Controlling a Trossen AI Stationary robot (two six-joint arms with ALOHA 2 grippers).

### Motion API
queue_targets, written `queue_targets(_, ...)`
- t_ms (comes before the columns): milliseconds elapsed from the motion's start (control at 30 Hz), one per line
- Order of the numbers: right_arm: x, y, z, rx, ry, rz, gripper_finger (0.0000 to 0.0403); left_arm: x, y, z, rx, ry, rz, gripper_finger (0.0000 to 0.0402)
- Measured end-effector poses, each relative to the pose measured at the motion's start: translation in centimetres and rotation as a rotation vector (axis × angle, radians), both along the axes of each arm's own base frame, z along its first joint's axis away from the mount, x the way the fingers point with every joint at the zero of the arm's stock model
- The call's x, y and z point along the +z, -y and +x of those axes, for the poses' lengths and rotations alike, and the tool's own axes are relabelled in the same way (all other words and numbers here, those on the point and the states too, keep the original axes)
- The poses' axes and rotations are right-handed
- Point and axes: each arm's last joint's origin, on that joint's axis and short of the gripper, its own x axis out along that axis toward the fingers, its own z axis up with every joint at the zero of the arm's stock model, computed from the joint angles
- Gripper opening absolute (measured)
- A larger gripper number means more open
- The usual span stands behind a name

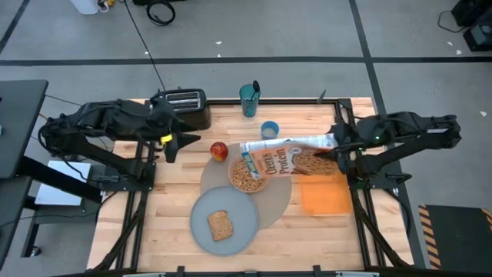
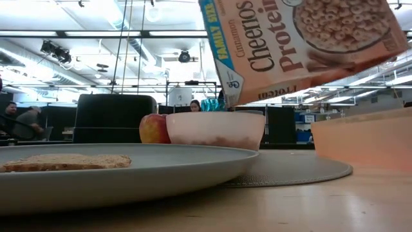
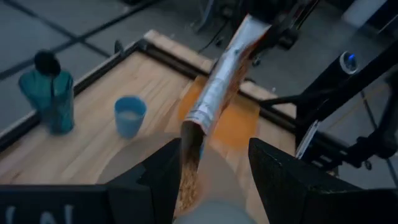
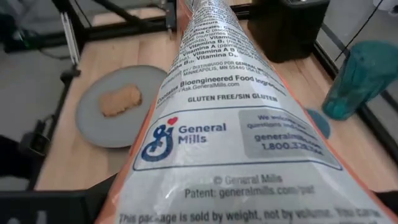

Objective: Arrange a breakfast setting
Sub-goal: Pour the cereal from the cereal box into the light orange bowl

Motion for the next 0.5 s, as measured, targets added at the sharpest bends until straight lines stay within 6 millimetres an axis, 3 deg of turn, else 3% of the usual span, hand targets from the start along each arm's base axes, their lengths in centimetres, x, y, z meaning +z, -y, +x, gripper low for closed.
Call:
queue_targets(200, -2.5, 0.7, -3.1, -0.078, 0.076, 0.081, 0.0230, 1.6, 0.0, 0.1, -0.024, 0.151, 0.049, 0.0192)
queue_targets(500, -3.3, 1.4, -7.0, -0.101, 0.239, 0.170, 0.0230, 2.9, 0.0, 0.4, -0.042, 0.282, 0.118, 0.0192)
